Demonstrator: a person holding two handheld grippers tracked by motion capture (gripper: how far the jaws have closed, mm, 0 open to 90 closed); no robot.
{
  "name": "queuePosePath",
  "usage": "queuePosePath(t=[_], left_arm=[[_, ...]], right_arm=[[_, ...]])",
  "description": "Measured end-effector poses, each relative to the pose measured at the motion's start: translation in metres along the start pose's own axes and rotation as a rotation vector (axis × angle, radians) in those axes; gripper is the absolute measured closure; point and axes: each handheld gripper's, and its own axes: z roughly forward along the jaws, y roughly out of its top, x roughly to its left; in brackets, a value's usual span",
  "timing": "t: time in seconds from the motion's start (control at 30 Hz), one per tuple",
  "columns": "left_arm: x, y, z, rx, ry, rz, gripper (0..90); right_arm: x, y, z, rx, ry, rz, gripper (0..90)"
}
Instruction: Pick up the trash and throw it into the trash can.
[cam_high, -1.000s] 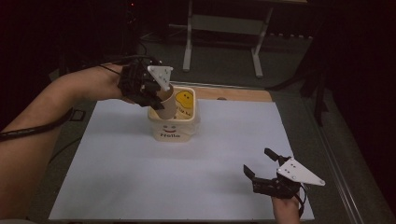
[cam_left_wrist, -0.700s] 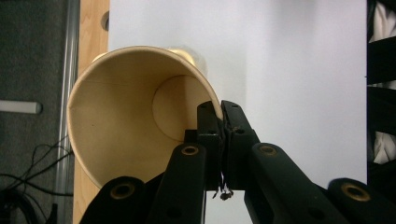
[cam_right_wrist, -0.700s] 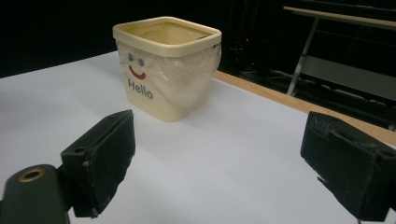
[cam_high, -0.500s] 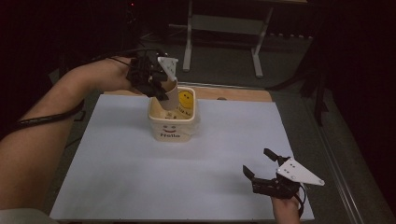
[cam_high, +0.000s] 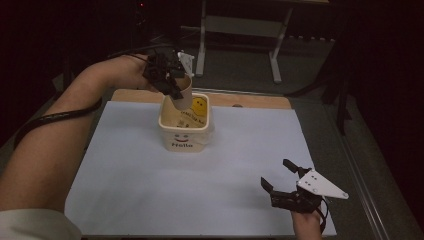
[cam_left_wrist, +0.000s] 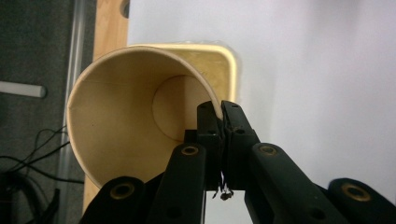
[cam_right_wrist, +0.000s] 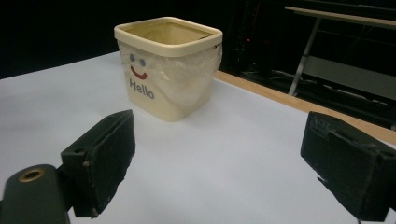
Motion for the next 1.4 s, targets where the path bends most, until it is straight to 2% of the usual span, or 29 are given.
queuePosePath(t=[0.2, 0.33, 0.37, 0.4, 0.47, 0.53, 0.57, 0.63, 0.67, 0.73, 0.77, 0.8, 0.97, 1.0, 1.07, 1.1, 1.13, 1.17, 1.27, 1.3, 1.33, 1.37, 1.4], left_arm=[[0.006, 0.003, 0.004, 0.011, -0.001, -0.006, 88.7], [0.012, 0.004, 0.006, 0.019, 0.016, -0.018, 86.8], [0.015, 0.004, 0.007, 0.013, 0.037, -0.056, 79.5], [0.015, 0.004, 0.007, 0.013, 0.037, -0.056, 75.0], [0.017, 0.004, 0.006, 0.015, 0.059, -0.117, 65.6], [0.017, 0.004, 0.006, 0.01, 0.06, -0.122, 57.6], [0.015, 0.004, 0.004, 0.005, 0.06, -0.139, 54.2], [0.013, 0.003, 0.002, 0.002, 0.065, -0.144, 48.7], [0.011, 0.002, 0.001, -0.015, 0.064, -0.164, 47.2], [0.01, 0.001, -0.001, -0.019, 0.067, -0.166, 40.9], [0.008, -0.001, -0.003, -0.035, 0.056, -0.19, 39.2], [0.007, -0.002, -0.004, -0.039, 0.056, -0.196, 39.0], [0.001, -0.011, -0.006, -0.043, 0.06, -0.234, 24.3], [-0.004, -0.017, -0.006, -0.057, 0.054, -0.256, 23.8], [-0.005, -0.019, -0.007, -0.06, 0.05, -0.255, 20.8], [-0.012, -0.025, -0.007, -0.084, 0.047, -0.26, 18.2], [-0.012, -0.025, -0.007, -0.084, 0.047, -0.26, 16.5], [-0.017, -0.031, -0.007, -0.101, 0.044, -0.28, 14.7], [-0.024, -0.038, -0.006, -0.123, 0.04, -0.281, 12.9], [-0.032, -0.044, -0.005, -0.135, 0.042, -0.274, 12.5], [-0.032, -0.044, -0.005, -0.135, 0.042, -0.274, 11.5], [-0.04, -0.05, -0.004, -0.148, 0.039, -0.279, 11.3], [-0.044, -0.054, -0.003, -0.155, 0.032, -0.284, 9.5]], right_arm=[[0.0, 0.0, 0.0, 0.002, 0.001, -0.002, 10.0], [0.0, 0.0, 0.001, 0.003, 0.002, -0.001, 10.0], [0.0, 0.0, 0.001, 0.006, 0.007, 0.0, 10.0], [0.0, 0.0, 0.001, 0.008, 0.008, 0.001, 10.0], [0.0, -0.001, 0.001, 0.011, 0.011, -0.002, 10.0], [0.0, -0.001, 0.002, 0.013, 0.013, 0.0, 10.0], [0.0, -0.001, 0.002, 0.013, 0.014, -0.001, 10.0], [0.0, 0.0, 0.002, 0.014, 0.014, -0.003, 10.0], [0.0, 0.0, 0.002, 0.013, 0.014, -0.003, 10.0], [0.0, 0.0, 0.002, 0.014, 0.016, -0.003, 10.0], [0.0, 0.0, 0.002, 0.013, 0.017, -0.003, 10.0], [0.001, 0.0, 0.002, 0.013, 0.019, -0.003, 10.0], [0.002, 0.0, 0.002, 0.017, 0.02, -0.006, 10.0], [0.002, 0.0, 0.002, 0.016, 0.019, -0.006, 10.0], [0.002, 0.0, 0.002, 0.015, 0.019, -0.008, 10.0], [0.002, 0.001, 0.002, 0.015, 0.02, -0.008, 10.0], [0.002, 0.001, 0.002, 0.015, 0.02, -0.008, 10.0], [0.003, 0.001, 0.003, 0.015, 0.021, -0.009, 10.0], [0.003, 0.001, 0.003, 0.018, 0.02, -0.011, 10.0], [0.003, 0.001, 0.003, 0.017, 0.022, -0.009, 10.0], [0.003, 0.001, 0.003, 0.017, 0.022, -0.009, 10.0], [0.003, 0.001, 0.003, 0.018, 0.02, -0.012, 10.0], [0.003, 0.001, 0.003, 0.019, 0.02, -0.011, 10.0]])
